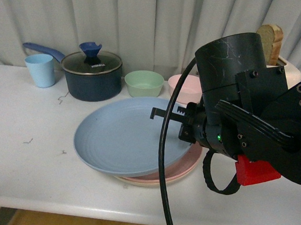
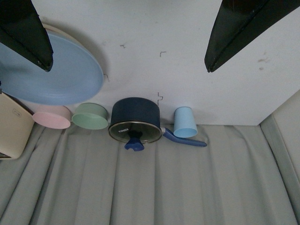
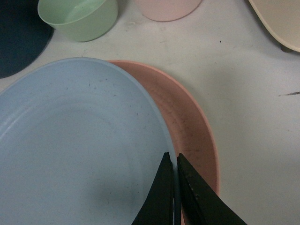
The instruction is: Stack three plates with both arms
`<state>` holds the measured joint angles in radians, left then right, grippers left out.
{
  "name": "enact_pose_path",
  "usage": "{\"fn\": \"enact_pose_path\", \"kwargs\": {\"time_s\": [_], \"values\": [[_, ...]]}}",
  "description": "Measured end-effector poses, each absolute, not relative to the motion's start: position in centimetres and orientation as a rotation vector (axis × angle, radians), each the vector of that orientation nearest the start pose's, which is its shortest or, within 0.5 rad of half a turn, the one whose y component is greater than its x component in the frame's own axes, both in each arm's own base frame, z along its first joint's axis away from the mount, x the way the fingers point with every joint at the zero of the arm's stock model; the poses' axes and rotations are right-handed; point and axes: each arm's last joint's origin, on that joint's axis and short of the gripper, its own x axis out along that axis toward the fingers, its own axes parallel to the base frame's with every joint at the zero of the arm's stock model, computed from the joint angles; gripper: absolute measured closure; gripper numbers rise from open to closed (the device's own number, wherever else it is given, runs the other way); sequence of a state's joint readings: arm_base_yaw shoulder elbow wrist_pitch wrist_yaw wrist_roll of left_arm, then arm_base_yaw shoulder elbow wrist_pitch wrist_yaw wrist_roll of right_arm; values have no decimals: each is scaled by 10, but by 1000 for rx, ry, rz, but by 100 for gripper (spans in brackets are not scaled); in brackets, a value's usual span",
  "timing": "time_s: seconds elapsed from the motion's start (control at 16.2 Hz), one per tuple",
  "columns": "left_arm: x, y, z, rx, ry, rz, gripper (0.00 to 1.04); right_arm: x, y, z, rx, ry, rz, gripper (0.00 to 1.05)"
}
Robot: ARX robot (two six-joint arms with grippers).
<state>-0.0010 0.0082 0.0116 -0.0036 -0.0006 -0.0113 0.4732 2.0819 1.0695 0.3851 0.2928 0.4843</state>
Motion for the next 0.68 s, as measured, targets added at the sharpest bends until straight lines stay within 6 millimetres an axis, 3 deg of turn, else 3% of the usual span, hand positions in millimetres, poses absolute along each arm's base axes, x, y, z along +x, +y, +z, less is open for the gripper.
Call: {"fn": "enact_pose_path", "kwargs": {"time_s": [0.55,0.68], "values": [[98,0,166,-11,0,-1,7,384,163,80,212,633,-52,102],[98,0,167,-11,0,0,7,382,166,80,236,667,11,83]]}}
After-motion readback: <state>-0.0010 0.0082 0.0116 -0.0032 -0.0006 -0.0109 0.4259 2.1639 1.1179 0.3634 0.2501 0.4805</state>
